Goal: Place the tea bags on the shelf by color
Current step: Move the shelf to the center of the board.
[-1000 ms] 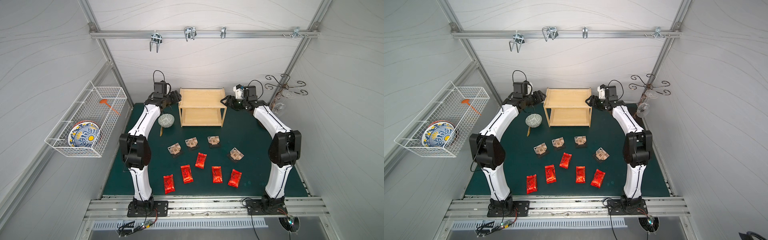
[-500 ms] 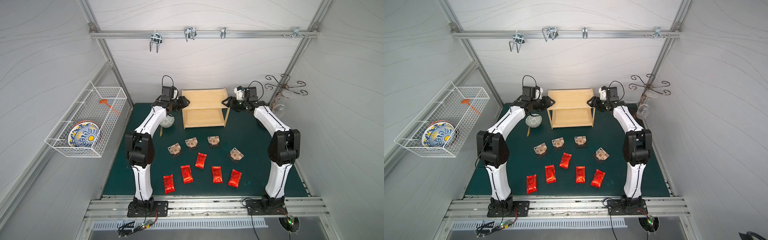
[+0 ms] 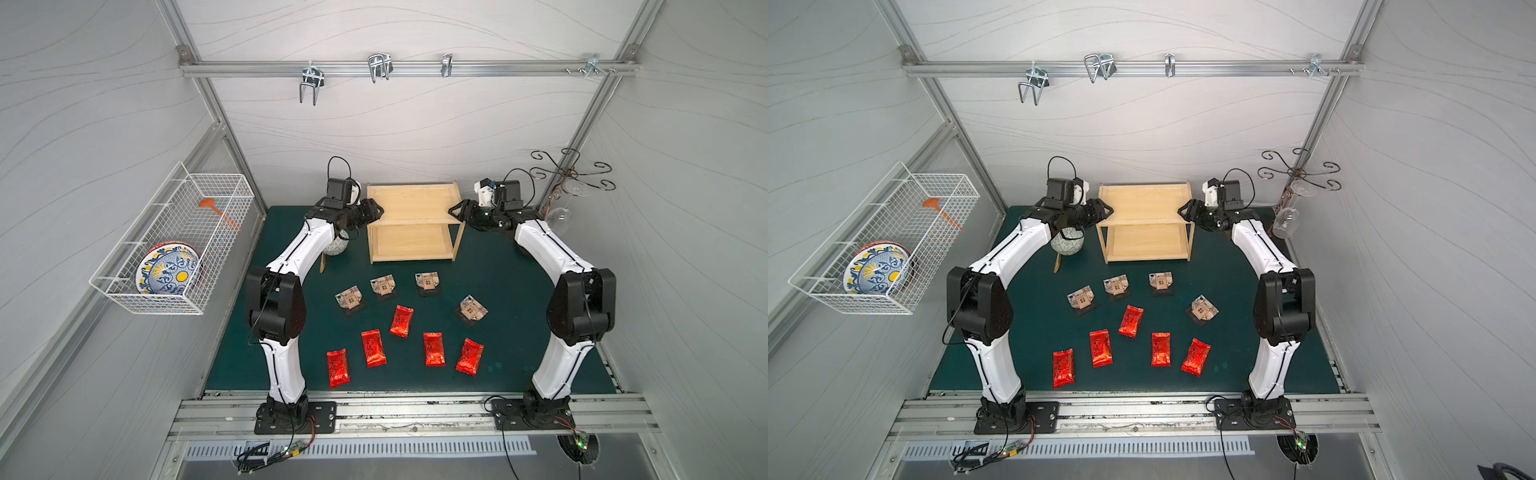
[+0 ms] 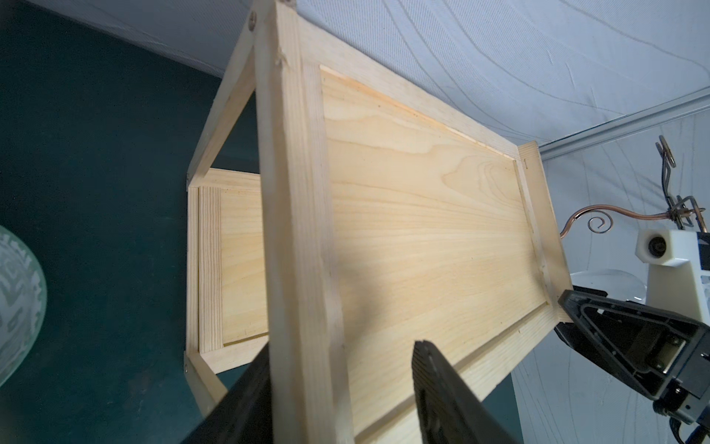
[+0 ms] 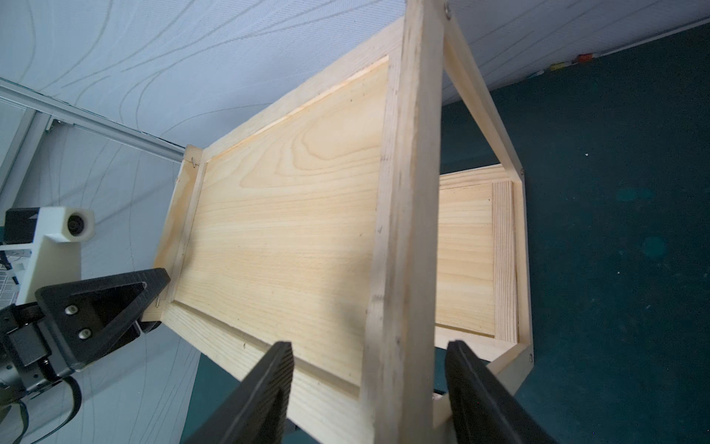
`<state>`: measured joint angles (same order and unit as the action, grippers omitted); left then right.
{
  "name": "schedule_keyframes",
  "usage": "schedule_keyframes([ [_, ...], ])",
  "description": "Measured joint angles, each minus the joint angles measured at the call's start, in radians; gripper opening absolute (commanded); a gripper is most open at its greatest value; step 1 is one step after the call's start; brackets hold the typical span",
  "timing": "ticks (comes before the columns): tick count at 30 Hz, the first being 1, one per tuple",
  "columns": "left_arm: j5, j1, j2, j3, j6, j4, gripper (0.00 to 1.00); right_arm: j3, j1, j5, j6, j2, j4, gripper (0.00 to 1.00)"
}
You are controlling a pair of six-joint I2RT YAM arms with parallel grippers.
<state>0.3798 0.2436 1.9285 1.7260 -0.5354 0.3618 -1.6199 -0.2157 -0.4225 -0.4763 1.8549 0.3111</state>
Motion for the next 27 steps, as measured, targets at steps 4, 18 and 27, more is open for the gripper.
schedule_keyframes([
  [4,-0.01,0.004,-0.005,-0.007,0.0,-0.005,0.61,0.023,0.005,-0.002,-0.005,-0.013,-0.014,0.68],
  [18,-0.168,0.011,-0.142,-0.037,0.014,0.06,0.69,0.122,0.101,0.0,-0.032,-0.138,-0.026,0.7],
  [27,-0.211,0.092,-0.433,-0.377,-0.018,0.093,0.57,0.6,-0.012,0.075,-0.053,-0.533,-0.099,0.66],
])
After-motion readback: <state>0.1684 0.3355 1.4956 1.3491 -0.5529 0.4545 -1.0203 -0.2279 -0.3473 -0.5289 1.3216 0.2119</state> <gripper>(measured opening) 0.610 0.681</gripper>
